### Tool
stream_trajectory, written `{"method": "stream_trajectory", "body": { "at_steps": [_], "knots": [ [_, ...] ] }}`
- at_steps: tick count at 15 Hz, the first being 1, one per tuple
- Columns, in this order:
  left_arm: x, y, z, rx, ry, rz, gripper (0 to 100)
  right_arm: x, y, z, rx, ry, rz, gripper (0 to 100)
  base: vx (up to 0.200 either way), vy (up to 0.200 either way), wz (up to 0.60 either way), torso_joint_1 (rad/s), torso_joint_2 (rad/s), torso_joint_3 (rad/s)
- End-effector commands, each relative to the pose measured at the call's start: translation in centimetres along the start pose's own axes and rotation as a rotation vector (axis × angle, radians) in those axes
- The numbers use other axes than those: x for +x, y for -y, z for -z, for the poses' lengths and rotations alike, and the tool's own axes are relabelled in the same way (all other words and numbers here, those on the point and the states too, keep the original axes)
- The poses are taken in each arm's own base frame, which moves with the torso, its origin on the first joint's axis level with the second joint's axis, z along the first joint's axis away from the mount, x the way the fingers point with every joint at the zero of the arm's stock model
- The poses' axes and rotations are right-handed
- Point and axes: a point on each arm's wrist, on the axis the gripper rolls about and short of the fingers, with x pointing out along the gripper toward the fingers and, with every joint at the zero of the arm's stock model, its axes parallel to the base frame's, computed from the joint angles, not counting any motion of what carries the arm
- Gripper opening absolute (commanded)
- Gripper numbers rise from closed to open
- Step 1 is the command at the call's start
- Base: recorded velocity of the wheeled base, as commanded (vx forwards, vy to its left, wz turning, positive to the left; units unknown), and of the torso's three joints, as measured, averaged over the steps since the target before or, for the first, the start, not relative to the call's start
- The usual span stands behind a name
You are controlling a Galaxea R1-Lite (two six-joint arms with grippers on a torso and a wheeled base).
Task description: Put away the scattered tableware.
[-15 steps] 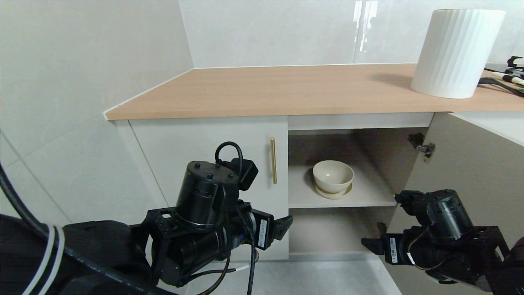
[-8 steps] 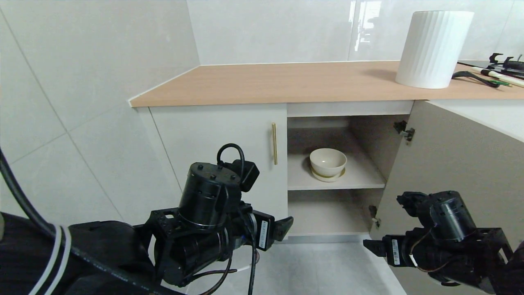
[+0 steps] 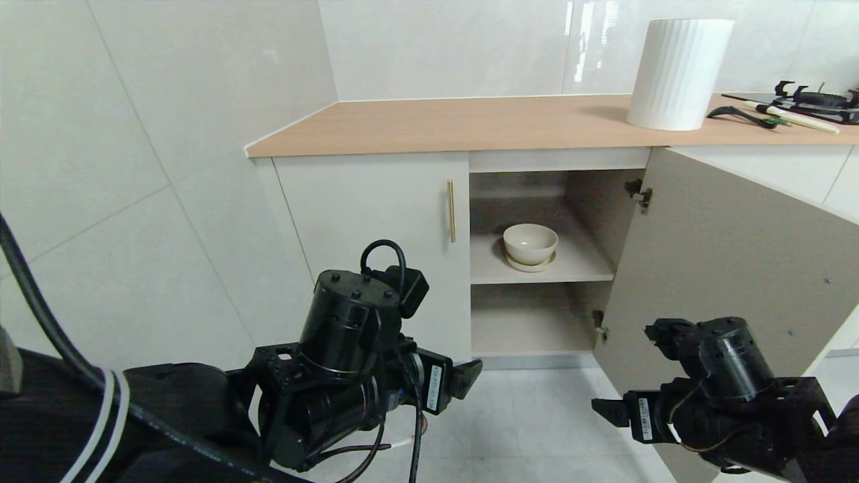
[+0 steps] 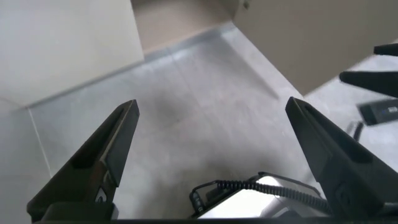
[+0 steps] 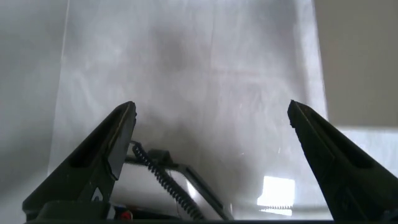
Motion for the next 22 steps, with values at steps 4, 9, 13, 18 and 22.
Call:
{"method": "stream_trajectory", "body": {
  "at_steps": [4,9,13,18,22],
  "knots": [
    [0.1,0.0,0.1,0.004,-0.005,-0.004,100,-0.7,0.3,0.4,-0.004,0.0,-0.003,100,0.0,0.0,0.0,0.0,0.0,0.0],
    [0.1,0.0,0.2,0.01,-0.005,-0.005,100,-2.2,1.6,1.9,0.007,-0.013,0.027,100,0.0,-0.04,0.0,0.0,0.0,0.0],
    [0.1,0.0,0.1,0.007,-0.001,-0.007,100,-3.4,5.0,1.5,0.114,0.033,0.131,100,0.0,-0.2,0.0,0.001,0.0,0.004],
    [0.1,0.0,0.1,0.007,-0.001,-0.006,100,-4.0,6.3,1.7,0.153,0.054,0.2,100,0.0,-0.2,0.0,0.003,0.0,0.004],
    [0.1,0.0,0.1,0.007,-0.003,-0.006,100,-4.2,7.8,1.6,0.176,0.066,0.311,100,0.0,-0.2,0.0,0.002,0.0,0.001]
  ]
}}
